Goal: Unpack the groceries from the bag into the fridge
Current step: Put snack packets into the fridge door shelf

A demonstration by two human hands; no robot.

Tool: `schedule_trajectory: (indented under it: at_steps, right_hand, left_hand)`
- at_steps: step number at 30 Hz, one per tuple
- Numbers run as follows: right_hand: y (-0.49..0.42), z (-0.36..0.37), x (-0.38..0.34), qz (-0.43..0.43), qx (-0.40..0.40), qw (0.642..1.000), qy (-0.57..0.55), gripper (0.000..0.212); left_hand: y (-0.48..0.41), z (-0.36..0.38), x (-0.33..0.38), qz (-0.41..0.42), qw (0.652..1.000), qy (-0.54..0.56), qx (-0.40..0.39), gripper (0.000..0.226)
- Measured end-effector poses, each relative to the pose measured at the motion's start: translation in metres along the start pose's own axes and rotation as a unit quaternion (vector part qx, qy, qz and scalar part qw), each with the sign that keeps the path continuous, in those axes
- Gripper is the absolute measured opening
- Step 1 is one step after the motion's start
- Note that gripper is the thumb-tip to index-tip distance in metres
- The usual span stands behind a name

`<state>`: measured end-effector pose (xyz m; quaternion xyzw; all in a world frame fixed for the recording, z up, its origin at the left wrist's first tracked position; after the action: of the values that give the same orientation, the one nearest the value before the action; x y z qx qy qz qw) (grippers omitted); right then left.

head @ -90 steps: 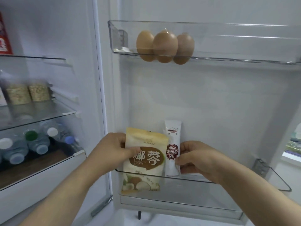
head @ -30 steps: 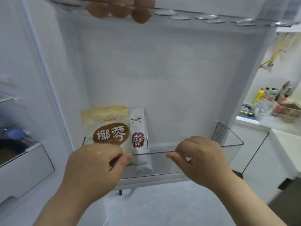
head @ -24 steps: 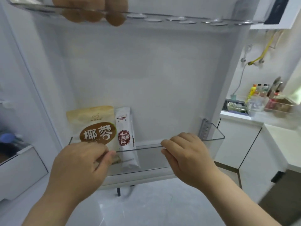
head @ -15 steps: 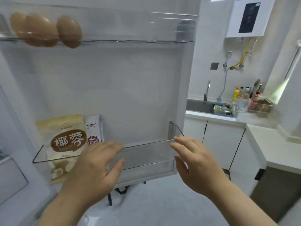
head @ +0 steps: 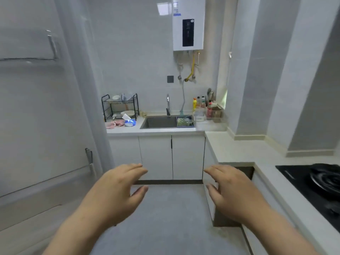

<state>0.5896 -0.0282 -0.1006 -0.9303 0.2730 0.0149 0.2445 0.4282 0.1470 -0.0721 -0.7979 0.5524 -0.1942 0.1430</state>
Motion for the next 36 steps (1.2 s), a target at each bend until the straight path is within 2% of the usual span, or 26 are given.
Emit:
schedule_trajectory:
  at_steps: [4,8,17,28,31,36]
  right_hand:
    - [0.039,-0.027,0.072,0.093,-0.018,0.995,0.019,0.048]
    - [0.077,-0.046,0.131,0.147,-0.034,0.988,0.043,0.05]
    - [0.152,-0.091,0.241,0.293,0.0,0.952,0.09,0.043]
    - [0.226,-0.132,0.377,0.475,0.019,0.867,0.149,0.039]
    - [0.248,-0.14,0.405,0.532,0.022,0.831,0.161,0.034]
    - [0.296,-0.155,0.435,0.621,0.029,0.765,0.171,0.042]
  left_hand:
    - [-0.028,0.034,0.064,0.052,0.998,0.041,-0.022,0.047]
    - [-0.055,0.055,0.126,0.105,0.992,0.071,-0.03,0.043]
    - [-0.112,0.117,0.259,0.212,0.963,0.136,-0.091,0.037]
    - [-0.205,0.226,0.422,0.35,0.904,0.193,-0.152,0.04]
    - [-0.225,0.258,0.459,0.379,0.886,0.206,-0.172,0.041]
    - [-0.238,0.308,0.526,0.435,0.842,0.234,-0.216,0.035]
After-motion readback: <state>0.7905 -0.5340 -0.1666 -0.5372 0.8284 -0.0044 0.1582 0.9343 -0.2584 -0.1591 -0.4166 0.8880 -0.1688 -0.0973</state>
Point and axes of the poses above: each hand's wrist, its own y-axis away from the middle knuckle, its own z-axis out of the palm, x = y × z, the point moved 9 cm from there along -y, towards the middle knuckle, and after that the axes turned 5 degrees about x, right-handed, at the moved point
